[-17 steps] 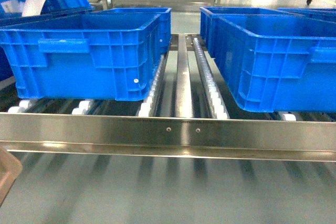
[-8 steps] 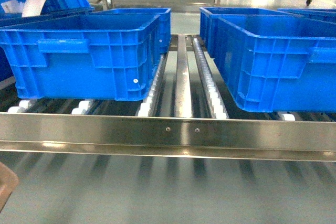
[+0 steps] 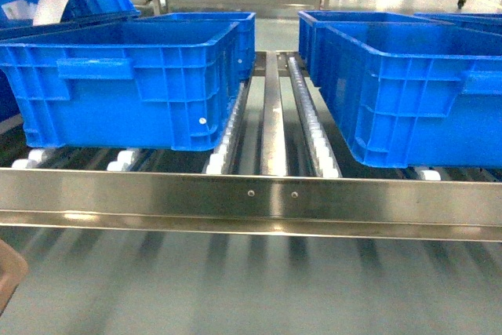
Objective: Place part in tray to right shelf
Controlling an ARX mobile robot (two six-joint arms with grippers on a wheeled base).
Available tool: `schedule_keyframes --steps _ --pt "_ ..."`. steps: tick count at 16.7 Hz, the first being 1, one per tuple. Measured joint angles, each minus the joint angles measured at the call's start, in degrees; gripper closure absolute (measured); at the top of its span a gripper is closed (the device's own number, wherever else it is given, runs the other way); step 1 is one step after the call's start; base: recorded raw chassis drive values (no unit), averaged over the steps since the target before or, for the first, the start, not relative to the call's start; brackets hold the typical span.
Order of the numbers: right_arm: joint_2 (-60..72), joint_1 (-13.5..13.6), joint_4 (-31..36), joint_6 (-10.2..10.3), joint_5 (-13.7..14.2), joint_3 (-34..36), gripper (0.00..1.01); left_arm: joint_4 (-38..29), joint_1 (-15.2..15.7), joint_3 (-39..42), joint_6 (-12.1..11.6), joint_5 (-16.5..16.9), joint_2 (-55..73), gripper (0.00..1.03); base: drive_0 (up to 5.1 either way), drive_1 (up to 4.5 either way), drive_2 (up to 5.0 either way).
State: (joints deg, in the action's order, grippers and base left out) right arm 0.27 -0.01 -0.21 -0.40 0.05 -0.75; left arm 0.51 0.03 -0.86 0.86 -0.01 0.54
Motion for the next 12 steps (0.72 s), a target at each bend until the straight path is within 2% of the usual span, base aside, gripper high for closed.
schedule_keyframes --steps 1,2,12 --pt "0.00 0.00 0.00 0.00 0.00 0.00 0.01 0.00 0.00 0.00 0.00 0.00 0.00 0.88 0.0 0.00 0.0" --pt "0.00 0.00 0.00 0.00 0.00 0.00 0.04 0.00 0.00 0.00 0.00 0.00 0.00 0.88 0.0 0.00 0.0" --pt "0.00 0.00 0.00 0.00 0.00 0.00 0.03 0.00 0.00 0.00 0.00 0.00 0.00 0.88 0.0 0.00 0.0"
